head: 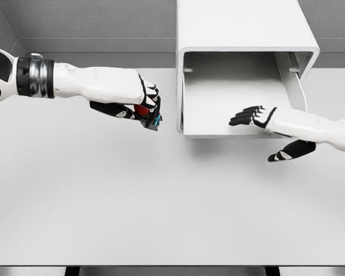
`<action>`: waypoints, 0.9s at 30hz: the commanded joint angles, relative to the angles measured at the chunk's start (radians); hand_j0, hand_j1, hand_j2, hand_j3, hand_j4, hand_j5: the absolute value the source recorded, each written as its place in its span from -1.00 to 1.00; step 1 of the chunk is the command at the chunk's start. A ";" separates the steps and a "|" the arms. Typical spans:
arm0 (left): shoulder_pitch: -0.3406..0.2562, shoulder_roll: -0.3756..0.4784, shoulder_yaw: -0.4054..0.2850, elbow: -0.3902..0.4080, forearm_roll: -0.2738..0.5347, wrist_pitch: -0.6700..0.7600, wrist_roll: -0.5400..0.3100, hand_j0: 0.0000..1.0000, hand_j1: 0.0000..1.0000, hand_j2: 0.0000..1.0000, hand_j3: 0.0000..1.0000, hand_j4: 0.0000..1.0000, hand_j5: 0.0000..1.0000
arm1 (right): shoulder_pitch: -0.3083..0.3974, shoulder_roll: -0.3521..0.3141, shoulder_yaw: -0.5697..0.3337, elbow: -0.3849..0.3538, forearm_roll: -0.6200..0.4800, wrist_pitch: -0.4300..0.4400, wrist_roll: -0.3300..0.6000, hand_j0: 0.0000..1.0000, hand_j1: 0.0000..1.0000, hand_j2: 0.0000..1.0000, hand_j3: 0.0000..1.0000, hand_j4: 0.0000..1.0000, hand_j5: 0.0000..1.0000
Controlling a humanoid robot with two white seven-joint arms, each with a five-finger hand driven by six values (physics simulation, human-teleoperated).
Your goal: Slide open multi-storey tabletop storage cabinets and put open load switch and slide close multi-storey tabletop storage cabinets
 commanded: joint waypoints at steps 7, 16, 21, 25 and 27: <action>-0.025 0.041 0.002 -0.034 0.036 0.003 0.001 -0.27 -0.27 -0.27 -0.27 -0.27 -0.27 | 0.000 -0.061 -0.010 -0.024 -0.013 0.001 -0.055 1.00 1.00 1.00 1.00 1.00 1.00; -0.094 0.046 0.002 -0.051 0.074 0.003 0.001 -0.27 -0.27 -0.27 -0.27 -0.27 -0.27 | 0.002 -0.067 -0.011 -0.026 -0.013 0.001 -0.063 1.00 1.00 1.00 1.00 1.00 1.00; -0.132 0.006 0.000 -0.048 0.086 0.003 0.001 -0.27 -0.27 -0.27 -0.27 -0.27 -0.27 | 0.003 -0.073 -0.010 -0.026 -0.014 0.001 -0.069 1.00 1.00 1.00 1.00 1.00 1.00; -0.184 -0.080 -0.064 -0.014 0.088 0.003 0.001 -0.27 -0.27 -0.27 -0.27 -0.27 -0.27 | 0.003 -0.073 -0.010 -0.026 -0.014 0.001 -0.069 1.00 1.00 1.00 1.00 1.00 1.00; -0.187 -0.109 -0.076 0.010 0.082 0.003 0.001 -0.27 -0.27 -0.27 -0.27 -0.27 -0.27 | 0.003 -0.072 -0.010 -0.026 -0.014 0.001 -0.069 1.00 1.00 1.00 1.00 1.00 1.00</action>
